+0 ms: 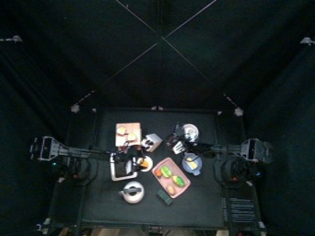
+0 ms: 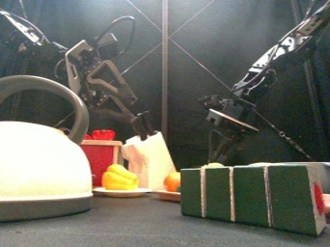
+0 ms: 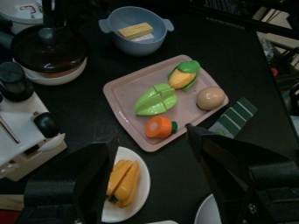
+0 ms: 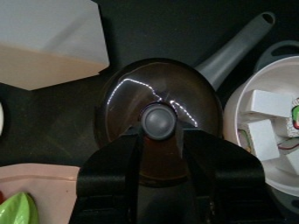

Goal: Place pot lid on pot

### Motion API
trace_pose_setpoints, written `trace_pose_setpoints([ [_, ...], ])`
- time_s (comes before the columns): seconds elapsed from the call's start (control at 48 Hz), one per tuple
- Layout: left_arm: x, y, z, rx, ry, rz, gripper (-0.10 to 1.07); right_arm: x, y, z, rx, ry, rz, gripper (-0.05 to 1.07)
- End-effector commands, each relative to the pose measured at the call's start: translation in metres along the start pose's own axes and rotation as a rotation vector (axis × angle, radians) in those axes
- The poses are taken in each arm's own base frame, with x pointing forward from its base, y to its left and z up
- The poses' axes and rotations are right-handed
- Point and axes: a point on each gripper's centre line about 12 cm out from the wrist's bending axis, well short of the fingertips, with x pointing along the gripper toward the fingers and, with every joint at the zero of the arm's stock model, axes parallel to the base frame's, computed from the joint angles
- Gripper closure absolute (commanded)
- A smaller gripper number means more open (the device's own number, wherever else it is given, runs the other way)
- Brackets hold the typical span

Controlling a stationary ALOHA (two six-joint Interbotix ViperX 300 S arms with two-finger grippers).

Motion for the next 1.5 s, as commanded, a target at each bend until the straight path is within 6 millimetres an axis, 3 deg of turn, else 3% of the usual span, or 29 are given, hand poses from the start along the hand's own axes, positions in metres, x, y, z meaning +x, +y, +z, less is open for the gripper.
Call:
trace_pose_setpoints([
  [0.0,0.000,-0.002,0.010,0.001,-0.029,-0.005,0.01,-0.017,0.006,0.019,0.013,-0.066,0.040,0.46],
  [0.229,0.000,-0.002,0.009,0.001,-0.027,-0.006,0.01,-0.048,0.002,0.037,0.028,-0.154,0.072,0.46],
  [0.375,-0.001,-0.002,0.009,0.001,-0.028,-0.007,0.01,-0.059,-0.019,0.044,0.075,-0.181,0.020,0.46],
  [0.542,-0.001,-0.003,0.010,0.003,-0.031,-0.010,0.01,-0.052,-0.055,0.037,0.152,-0.142,-0.100,0.46],
  [0.708,-0.002,-0.003,0.010,0.003,-0.032,-0.010,0.01,-0.043,-0.074,0.035,0.192,-0.122,-0.154,0.46],
  [1.479,0.001,-0.002,0.007,0.000,-0.018,-0.005,0.01,-0.030,-0.091,0.025,0.179,-0.078,-0.228,0.46],
])
